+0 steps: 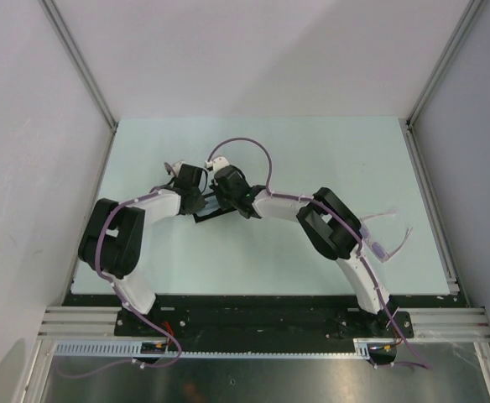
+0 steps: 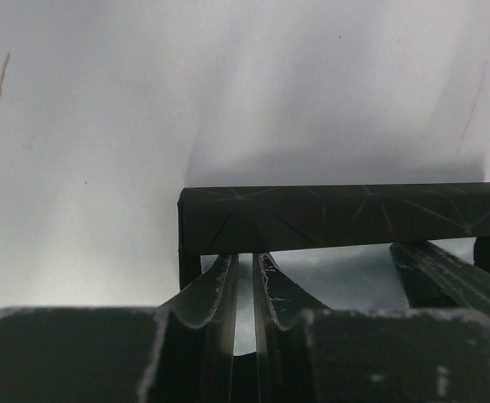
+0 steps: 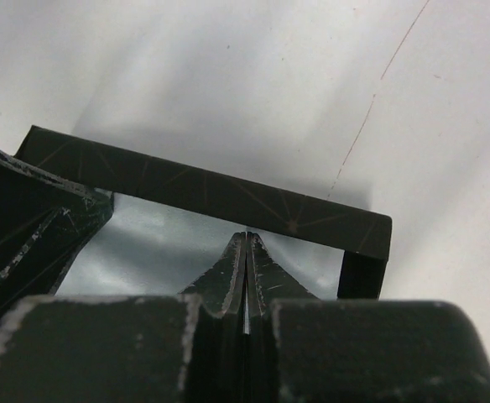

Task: Organize the sunglasses
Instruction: Smooth out the folded cleaning cloth near the sunglasses case.

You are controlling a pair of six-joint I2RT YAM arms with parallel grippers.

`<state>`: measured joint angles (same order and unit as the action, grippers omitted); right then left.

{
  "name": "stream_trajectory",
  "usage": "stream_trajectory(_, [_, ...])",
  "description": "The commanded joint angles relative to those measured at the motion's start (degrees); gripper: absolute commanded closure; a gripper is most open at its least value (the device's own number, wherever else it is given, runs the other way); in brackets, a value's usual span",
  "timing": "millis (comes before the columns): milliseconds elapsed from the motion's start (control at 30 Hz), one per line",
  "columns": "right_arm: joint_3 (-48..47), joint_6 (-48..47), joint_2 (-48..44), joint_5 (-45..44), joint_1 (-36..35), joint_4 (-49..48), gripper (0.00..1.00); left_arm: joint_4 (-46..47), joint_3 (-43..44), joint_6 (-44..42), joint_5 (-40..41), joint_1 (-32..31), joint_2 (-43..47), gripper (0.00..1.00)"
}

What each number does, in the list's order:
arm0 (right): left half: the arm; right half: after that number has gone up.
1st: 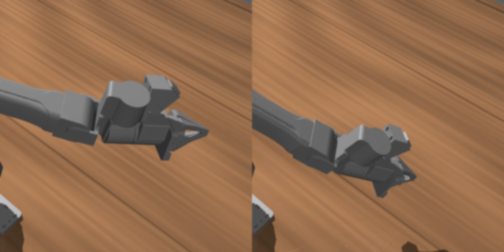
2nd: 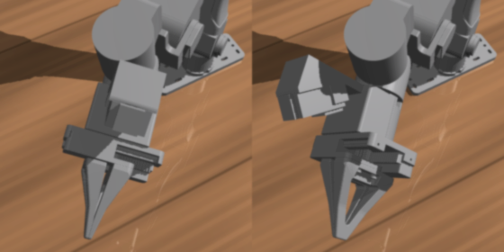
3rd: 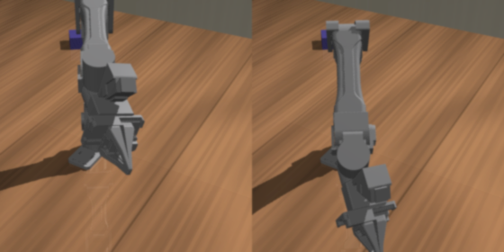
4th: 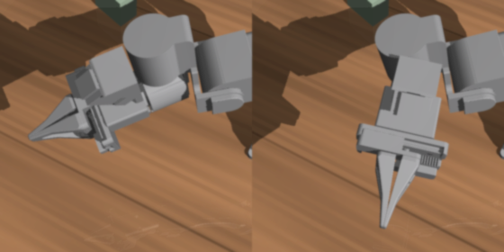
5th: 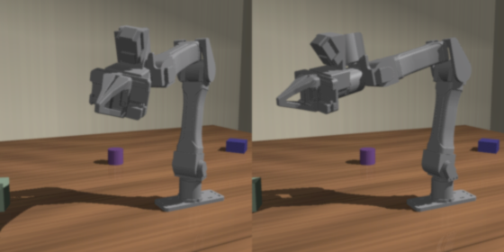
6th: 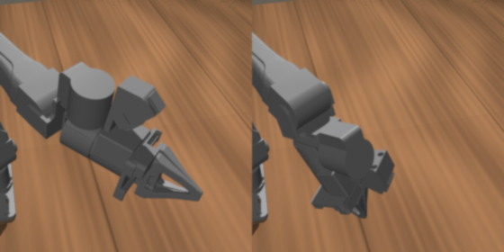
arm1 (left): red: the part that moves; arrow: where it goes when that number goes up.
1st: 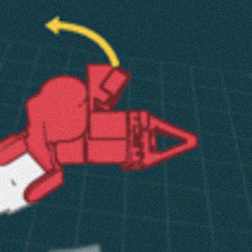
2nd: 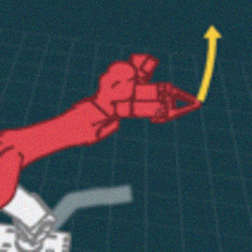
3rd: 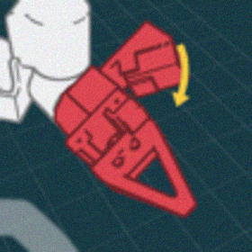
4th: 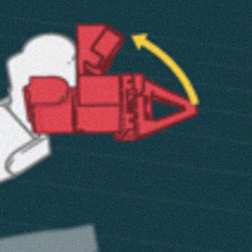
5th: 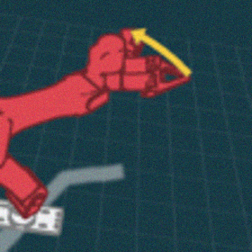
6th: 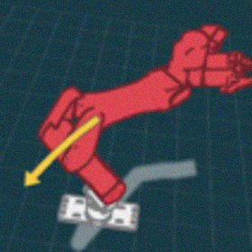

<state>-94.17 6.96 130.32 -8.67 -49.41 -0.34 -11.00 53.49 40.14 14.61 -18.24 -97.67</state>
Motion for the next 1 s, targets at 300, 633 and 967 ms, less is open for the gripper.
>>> stream_trajectory(300, [5.04,-1.16,0.73,-15.67,-0.87,-8.62,1.0,0.28,-0.67,1.52,0.68,0.22,-0.77,0.85])
stream_trajectory(633, [7.24,0.24,-1.47,-16.13,-0.08,-9.33,1.0,0.02,-0.58,1.52,0.51,0.49,-0.51,0.85])
stream_trajectory(967, [7.69,1.74,-4.99,-9.35,0.72,-8.36,1.0,-0.07,-0.58,1.52,1.03,0.57,0.2,0.85])
